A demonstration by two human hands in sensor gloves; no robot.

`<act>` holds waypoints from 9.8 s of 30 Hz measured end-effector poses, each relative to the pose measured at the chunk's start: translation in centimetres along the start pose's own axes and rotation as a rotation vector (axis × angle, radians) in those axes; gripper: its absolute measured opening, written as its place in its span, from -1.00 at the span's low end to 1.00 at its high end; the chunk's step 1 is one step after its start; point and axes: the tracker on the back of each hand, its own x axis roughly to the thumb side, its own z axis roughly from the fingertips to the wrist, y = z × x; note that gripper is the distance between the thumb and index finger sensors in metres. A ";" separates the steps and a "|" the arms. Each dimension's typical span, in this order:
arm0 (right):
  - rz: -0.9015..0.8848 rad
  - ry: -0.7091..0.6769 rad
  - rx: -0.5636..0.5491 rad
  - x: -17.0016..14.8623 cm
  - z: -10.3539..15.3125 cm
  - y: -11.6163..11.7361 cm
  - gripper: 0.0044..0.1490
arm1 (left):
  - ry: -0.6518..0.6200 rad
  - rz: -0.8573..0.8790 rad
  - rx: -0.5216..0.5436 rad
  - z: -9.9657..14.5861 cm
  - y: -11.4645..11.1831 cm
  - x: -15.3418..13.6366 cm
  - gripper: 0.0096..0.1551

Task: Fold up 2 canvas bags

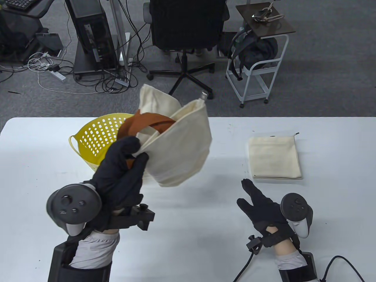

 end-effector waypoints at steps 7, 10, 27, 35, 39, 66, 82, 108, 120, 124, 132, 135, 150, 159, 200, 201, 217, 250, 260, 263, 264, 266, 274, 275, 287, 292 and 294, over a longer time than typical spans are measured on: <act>-0.128 -0.055 0.108 0.5 0.0 0.3 0.42 | -0.020 0.256 -0.325 0.0 -6.6 -2.7 -0.45; -0.221 -0.035 0.239 -0.1 -0.4 0.5 0.46 | 0.047 0.425 -0.390 0.0 -7.9 -4.5 -0.46; -0.467 -0.087 0.336 -0.2 -1.1 1.7 -0.34 | 0.540 0.281 -0.472 1.3 -12.2 -10.8 -0.17; -0.445 -0.004 0.229 -0.7 -0.8 2.3 -0.27 | 0.464 0.294 -0.726 3.2 -16.8 -8.1 -0.27; -0.499 -0.019 0.250 -0.5 -0.8 2.7 -0.26 | 0.480 0.387 -1.064 5.1 -20.6 -6.0 -0.22; -0.524 0.020 0.214 -1.5 -0.9 1.3 -0.26 | 0.679 0.514 -0.678 5.7 -19.3 -10.9 -0.39; -0.345 0.344 -0.078 -4.2 -0.6 -1.8 -0.20 | 0.817 0.775 -0.268 8.3 -16.0 -20.5 -0.43; 0.185 0.450 0.341 -5.1 -0.7 0.8 -0.28 | 0.508 -0.373 -0.768 12.5 -15.1 -20.3 -0.33; 0.165 0.571 0.521 -7.9 -0.4 0.1 -0.13 | 0.543 -0.359 -0.804 13.2 -14.8 -22.0 -0.19; 0.290 0.603 0.576 -8.0 -0.1 1.1 0.04 | 0.613 -0.218 -0.765 13.5 -14.2 -22.9 -0.30; 0.533 0.457 0.355 -6.4 -0.7 2.1 -0.32 | 0.656 -0.102 -0.748 13.4 -13.3 -23.9 -0.32; 0.496 0.452 0.303 -6.4 -0.9 1.6 -0.44 | 0.644 -0.147 -0.756 13.3 -13.2 -23.9 -0.34; 0.098 0.493 0.231 -8.9 -0.6 -0.5 -0.43 | 0.639 -0.099 -0.807 13.6 -12.3 -24.7 -0.18; 0.060 0.494 0.212 -9.1 -0.9 -0.6 -0.41 | 0.655 -0.139 -0.686 13.4 -12.6 -24.1 -0.43; 1.077 0.140 0.108 -1.9 -1.3 7.6 0.02 | 0.599 -0.533 -1.030 13.0 -16.6 -19.4 0.21; 1.010 0.050 0.157 -1.3 -1.3 8.7 -0.03 | 0.597 -0.470 -1.075 13.1 -17.0 -19.4 0.21; 0.512 0.465 0.357 -7.0 -2.0 3.2 -0.31 | 0.480 -0.510 -1.183 13.6 -18.3 -17.7 0.05; 0.692 0.484 0.404 -1.6 -21.3 18.1 -0.31 | 0.463 -0.305 -1.248 12.9 -19.5 -17.2 -0.22; 0.601 0.593 0.425 -2.7 -23.2 16.4 -0.21 | 0.493 -0.275 -1.249 12.8 -19.4 -17.6 -0.21; 0.556 0.550 0.407 -2.2 -23.4 15.6 -0.17 | 0.495 -0.281 -1.244 12.8 -19.4 -17.6 -0.21; 0.553 0.529 0.409 -2.0 -23.4 15.4 -0.15 | 0.499 -0.283 -1.241 12.7 -19.4 -17.6 -0.21; 0.560 0.539 0.440 -1.6 -23.4 14.9 -0.13 | 0.506 -0.284 -1.234 12.7 -19.4 -17.6 -0.23; 0.329 0.471 0.432 1.3 -22.8 9.0 -0.32 | 0.557 -0.360 -1.157 12.4 -18.9 -17.8 -0.25; 0.339 0.469 0.307 1.1 -22.4 7.8 -0.31 | 0.561 -0.383 -1.142 12.3 -18.8 -17.8 -0.25; 0.466 0.719 0.308 -4.2 -17.5 10.2 0.28 | 0.585 -0.365 -1.120 12.2 -18.5 -18.3 -0.26; 0.611 0.676 0.515 -1.9 -16.8 13.8 0.43 | 0.591 -0.347 -1.119 12.2 -18.4 -18.5 -0.26; 0.660 0.678 0.562 -1.5 -16.4 15.0 0.47 | 0.593 -0.343 -1.118 12.2 -18.4 -18.5 -0.26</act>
